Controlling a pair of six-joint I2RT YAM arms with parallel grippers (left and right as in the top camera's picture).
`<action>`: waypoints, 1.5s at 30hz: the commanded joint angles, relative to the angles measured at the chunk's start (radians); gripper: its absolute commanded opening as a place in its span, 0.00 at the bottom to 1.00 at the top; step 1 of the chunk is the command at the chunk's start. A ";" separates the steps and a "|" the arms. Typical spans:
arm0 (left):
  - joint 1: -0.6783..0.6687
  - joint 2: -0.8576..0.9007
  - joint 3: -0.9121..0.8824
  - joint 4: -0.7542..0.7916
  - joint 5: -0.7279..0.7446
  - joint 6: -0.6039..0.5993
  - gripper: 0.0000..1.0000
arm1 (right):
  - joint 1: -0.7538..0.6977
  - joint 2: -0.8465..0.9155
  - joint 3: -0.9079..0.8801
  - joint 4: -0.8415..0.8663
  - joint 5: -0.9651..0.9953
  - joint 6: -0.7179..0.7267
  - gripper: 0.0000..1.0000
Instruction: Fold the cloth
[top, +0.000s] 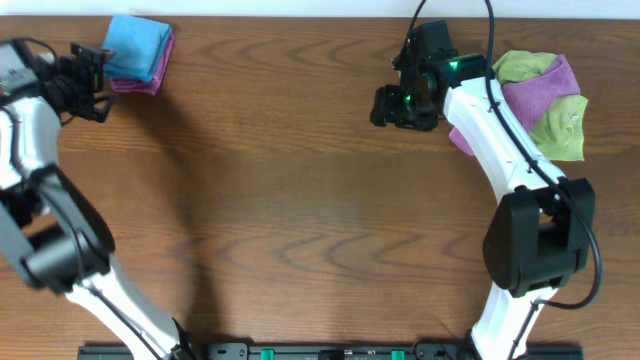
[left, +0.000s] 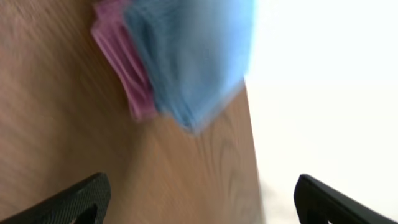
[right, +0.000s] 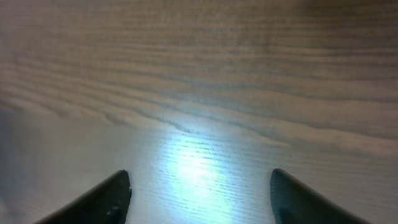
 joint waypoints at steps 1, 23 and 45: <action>-0.011 -0.146 0.014 -0.143 -0.039 0.301 0.95 | -0.013 -0.086 0.009 -0.023 0.033 -0.026 0.96; -0.556 -1.289 -0.432 -0.616 -0.638 0.514 0.95 | -0.062 -1.145 -0.330 -0.267 0.374 -0.153 0.99; -0.593 -1.413 -0.650 -0.572 -0.669 0.459 0.95 | -0.062 -1.436 -0.677 -0.153 0.385 -0.167 0.99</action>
